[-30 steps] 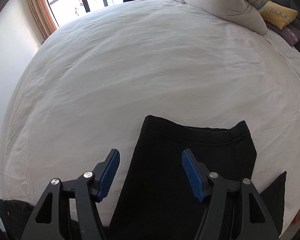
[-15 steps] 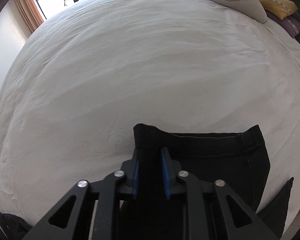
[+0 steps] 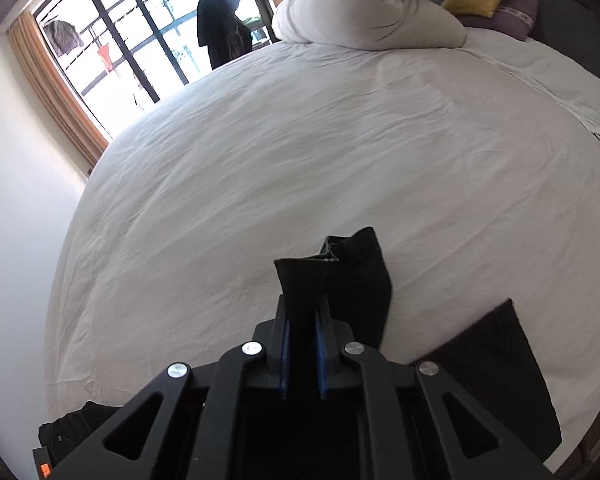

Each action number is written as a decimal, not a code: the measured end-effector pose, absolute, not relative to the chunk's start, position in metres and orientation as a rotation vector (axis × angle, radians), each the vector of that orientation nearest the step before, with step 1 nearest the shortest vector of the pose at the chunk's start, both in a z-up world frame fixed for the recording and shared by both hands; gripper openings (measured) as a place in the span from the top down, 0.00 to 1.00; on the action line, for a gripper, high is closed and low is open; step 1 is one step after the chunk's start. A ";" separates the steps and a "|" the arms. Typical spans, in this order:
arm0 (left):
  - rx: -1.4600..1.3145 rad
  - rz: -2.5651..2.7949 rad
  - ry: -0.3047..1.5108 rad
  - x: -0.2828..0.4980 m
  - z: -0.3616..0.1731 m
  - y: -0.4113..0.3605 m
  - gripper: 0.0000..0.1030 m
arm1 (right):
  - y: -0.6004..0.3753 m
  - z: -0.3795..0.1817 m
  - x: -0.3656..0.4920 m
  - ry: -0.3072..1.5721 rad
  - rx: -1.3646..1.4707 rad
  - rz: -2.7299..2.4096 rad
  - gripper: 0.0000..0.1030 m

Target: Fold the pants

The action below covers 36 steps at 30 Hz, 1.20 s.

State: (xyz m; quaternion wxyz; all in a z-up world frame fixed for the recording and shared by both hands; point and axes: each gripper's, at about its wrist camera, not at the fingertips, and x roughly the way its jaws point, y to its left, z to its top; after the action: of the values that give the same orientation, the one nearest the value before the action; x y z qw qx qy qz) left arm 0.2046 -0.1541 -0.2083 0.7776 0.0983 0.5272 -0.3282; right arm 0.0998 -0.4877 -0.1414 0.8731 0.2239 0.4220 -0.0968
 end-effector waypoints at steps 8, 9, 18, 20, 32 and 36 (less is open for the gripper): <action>0.234 -0.688 1.150 0.202 -0.208 -0.166 0.72 | -0.552 -0.141 -0.013 0.765 0.630 -0.306 0.89; 0.239 -0.685 1.150 0.203 -0.206 -0.167 0.72 | -0.559 -0.146 -0.027 0.755 0.650 -0.332 0.89; 0.258 -0.659 1.167 0.202 -0.205 -0.179 0.72 | -0.594 -0.223 -0.087 0.792 0.812 -0.466 0.90; 0.259 -0.652 1.165 0.202 -0.205 -0.181 0.72 | -0.594 -0.232 -0.087 0.794 0.819 -0.474 0.90; 0.261 -0.623 1.151 0.200 -0.200 -0.186 0.72 | -0.603 -0.241 -0.102 0.716 0.921 -0.475 0.91; 0.265 -0.615 1.147 0.200 -0.200 -0.186 0.72 | -0.604 -0.244 -0.107 0.700 0.943 -0.476 0.91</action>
State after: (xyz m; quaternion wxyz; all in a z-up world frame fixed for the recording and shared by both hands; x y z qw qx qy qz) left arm 0.2000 -0.1863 -0.2005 0.7875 0.1228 0.5323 -0.2854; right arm -0.1065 -0.6039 -0.2437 0.8060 0.4404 0.3271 -0.2223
